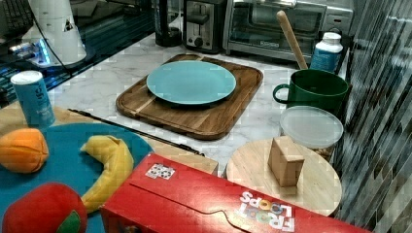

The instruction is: Pick up the toast.

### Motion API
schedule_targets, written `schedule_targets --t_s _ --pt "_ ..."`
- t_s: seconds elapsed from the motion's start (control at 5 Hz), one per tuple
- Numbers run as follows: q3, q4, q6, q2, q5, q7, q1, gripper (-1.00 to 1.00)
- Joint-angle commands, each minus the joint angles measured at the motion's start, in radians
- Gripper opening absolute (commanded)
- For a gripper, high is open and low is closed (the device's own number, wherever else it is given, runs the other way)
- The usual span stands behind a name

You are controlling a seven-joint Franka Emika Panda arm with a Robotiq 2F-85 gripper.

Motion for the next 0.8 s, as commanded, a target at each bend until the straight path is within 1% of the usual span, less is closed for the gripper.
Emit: schedule_targets --t_s 0.2,0.4,0.6,0.8 --pt "0.000 0.000 0.001 0.000 -0.001 0.001 0.000 -1.00" --pt "0.022 -0.051 0.029 -0.038 0.009 0.120 0.023 -1.00" --pt "0.058 -0.093 0.057 -0.075 0.003 0.292 0.064 -1.00" --pt "0.098 -0.098 0.054 -0.087 -0.016 0.464 0.112 -1.00"
